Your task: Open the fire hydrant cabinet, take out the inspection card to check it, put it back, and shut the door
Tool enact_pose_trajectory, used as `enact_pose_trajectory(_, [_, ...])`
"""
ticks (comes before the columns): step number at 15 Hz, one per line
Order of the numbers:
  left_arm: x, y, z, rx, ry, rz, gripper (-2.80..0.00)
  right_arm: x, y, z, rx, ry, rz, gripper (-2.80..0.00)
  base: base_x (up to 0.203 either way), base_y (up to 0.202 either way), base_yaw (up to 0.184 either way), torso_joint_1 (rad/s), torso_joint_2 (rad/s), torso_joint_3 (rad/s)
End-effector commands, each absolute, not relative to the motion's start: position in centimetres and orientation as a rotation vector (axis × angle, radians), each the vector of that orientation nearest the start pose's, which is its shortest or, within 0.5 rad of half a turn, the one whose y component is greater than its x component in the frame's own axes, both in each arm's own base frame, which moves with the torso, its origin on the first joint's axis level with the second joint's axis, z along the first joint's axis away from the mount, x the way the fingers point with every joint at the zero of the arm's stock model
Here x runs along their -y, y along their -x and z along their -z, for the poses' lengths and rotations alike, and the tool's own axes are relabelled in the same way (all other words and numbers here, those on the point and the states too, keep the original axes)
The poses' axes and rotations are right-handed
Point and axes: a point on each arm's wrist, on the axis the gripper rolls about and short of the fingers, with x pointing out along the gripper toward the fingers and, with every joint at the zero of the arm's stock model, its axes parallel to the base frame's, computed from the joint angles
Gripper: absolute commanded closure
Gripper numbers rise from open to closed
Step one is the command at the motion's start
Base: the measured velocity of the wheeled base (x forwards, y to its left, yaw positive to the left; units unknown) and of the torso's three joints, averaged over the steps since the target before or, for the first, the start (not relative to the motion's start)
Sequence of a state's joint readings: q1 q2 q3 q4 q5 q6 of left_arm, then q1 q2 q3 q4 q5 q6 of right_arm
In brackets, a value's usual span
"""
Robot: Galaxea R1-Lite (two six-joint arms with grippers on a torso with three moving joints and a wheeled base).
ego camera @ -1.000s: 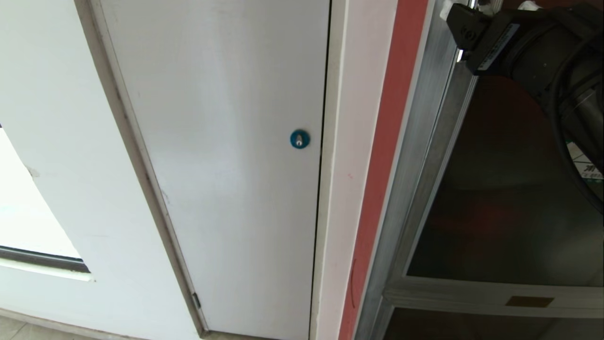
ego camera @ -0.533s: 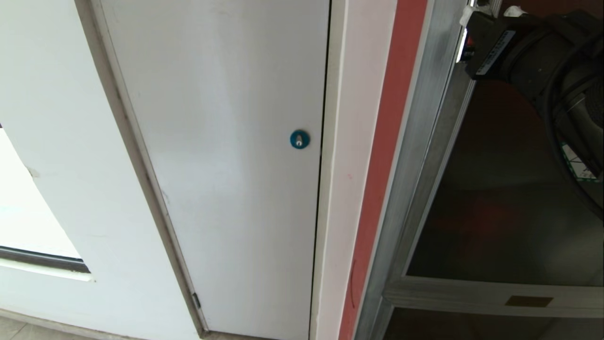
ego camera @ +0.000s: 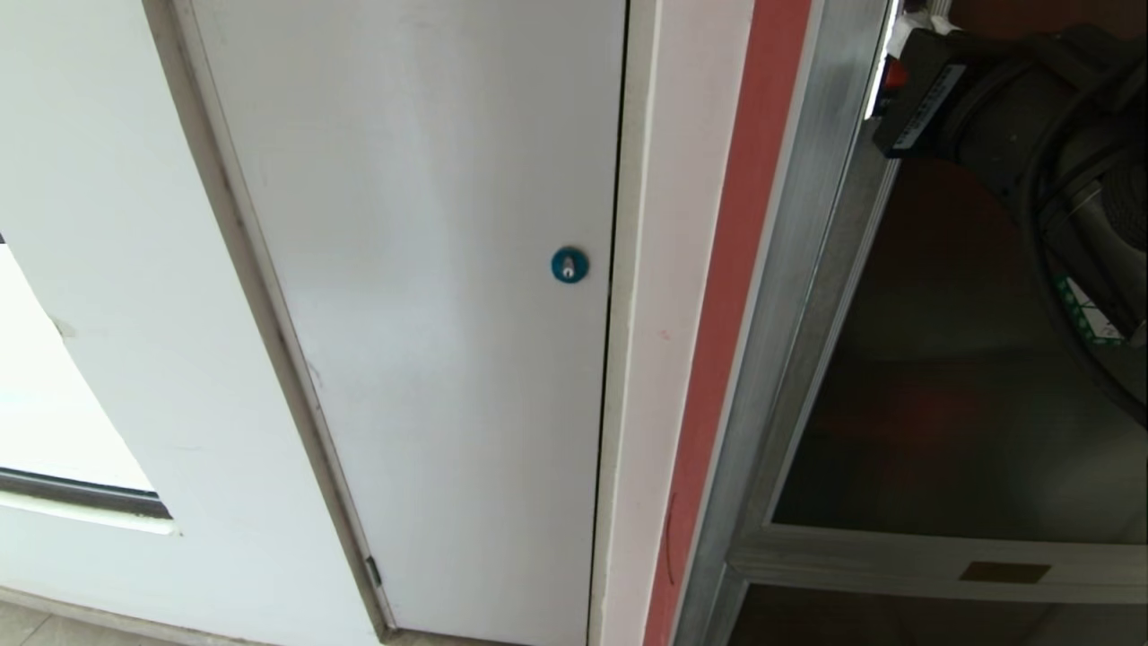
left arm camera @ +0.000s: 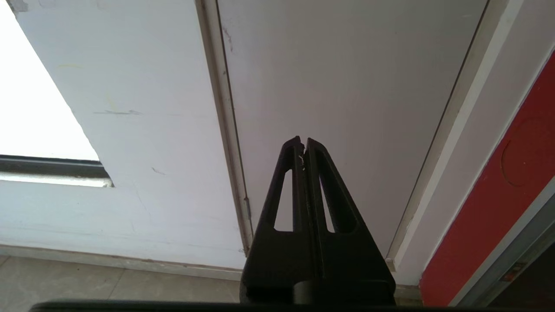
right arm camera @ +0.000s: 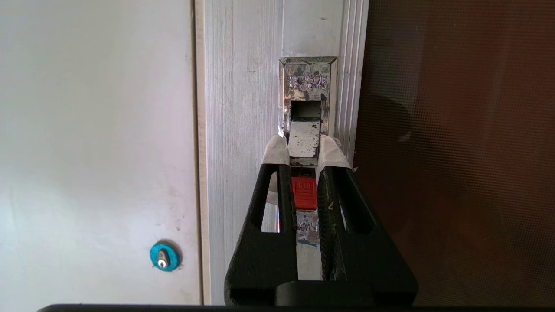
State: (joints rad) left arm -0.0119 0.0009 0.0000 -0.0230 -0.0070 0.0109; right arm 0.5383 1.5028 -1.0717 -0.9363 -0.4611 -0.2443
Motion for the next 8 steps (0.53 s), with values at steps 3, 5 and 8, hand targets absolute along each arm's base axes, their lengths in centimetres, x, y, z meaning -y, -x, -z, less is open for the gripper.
enact_pose_trajectory(3, [0.0, 2.2, -7.4, 0.008, -0.011, 0.02, 0.0, -12.2, -22.0, -34.7, 0.464, -0.012, -0.022, 0.0, 0.0, 0.0, 0.0, 0.0, 0.0, 0.0])
enact_pose_trajectory(5, [0.0, 2.2, -7.4, 0.008, -0.011, 0.02, 0.0, -12.2, -21.6, -34.9, 0.47, -0.019, -0.029, 0.0, 0.0, 0.0, 0.0, 0.0, 0.0, 0.0])
enact_pose_trajectory(8, [0.0, 2.2, -7.4, 0.008, -0.011, 0.018, 0.0, -12.2, -21.1, -35.1, 0.476, -0.024, -0.036, 0.0, 0.0, 0.0, 0.0, 0.0, 0.0, 0.0])
